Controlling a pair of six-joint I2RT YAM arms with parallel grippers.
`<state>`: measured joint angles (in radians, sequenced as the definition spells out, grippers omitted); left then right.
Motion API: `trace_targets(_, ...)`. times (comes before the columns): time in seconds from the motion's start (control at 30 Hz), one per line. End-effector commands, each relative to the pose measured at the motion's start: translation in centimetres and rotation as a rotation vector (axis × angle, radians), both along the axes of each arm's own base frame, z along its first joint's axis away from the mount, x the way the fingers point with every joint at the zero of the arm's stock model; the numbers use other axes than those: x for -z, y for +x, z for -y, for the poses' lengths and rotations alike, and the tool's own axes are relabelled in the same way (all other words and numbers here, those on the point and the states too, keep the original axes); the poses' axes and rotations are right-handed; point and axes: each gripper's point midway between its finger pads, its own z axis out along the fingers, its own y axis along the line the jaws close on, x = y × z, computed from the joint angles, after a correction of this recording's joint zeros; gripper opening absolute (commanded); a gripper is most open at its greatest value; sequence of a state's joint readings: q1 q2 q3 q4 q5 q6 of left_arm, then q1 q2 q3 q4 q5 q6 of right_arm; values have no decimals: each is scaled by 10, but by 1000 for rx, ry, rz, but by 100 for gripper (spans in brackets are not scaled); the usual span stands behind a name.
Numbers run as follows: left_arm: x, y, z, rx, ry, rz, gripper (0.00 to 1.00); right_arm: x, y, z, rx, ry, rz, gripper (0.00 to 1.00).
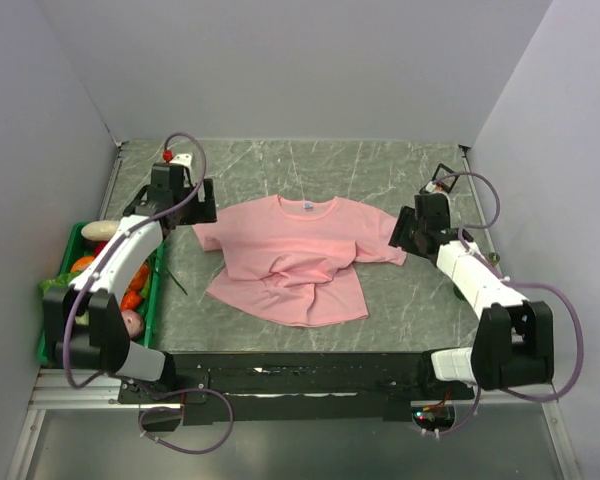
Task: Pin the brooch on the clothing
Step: Flatten out the crumpled clothing at the center of the board.
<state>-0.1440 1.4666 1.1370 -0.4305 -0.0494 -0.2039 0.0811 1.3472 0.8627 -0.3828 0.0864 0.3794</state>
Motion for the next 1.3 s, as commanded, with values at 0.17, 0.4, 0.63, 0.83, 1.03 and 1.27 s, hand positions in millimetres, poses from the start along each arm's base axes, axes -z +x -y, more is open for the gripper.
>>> trace_targets(0.17, -26, -52, 53, 73, -109, 85, 96, -2, -59, -67, -202, 55, -50, 64)
trace_targets(0.4, 17, -102, 61, 22, -228, -36, 96, 20, -95, -97, -288, 103, -123, 60)
trace_targets(0.63, 57, -113, 44, -84, -156, -150, 99, 50, -119, -109, -311, 65, -211, 56)
trace_targets(0.83, 74, -118, 47, -82, -159, -198, 91, 65, -134, -121, -340, 47, -259, 53)
trace_targets(1.03, 95, -120, 45, -90, -123, -281, 86, 78, -145, -123, -343, 17, -307, 53)
trace_targets(1.27, 114, -123, 47, -87, -109, -348, 82, 80, -148, -116, -323, -18, -313, 54)
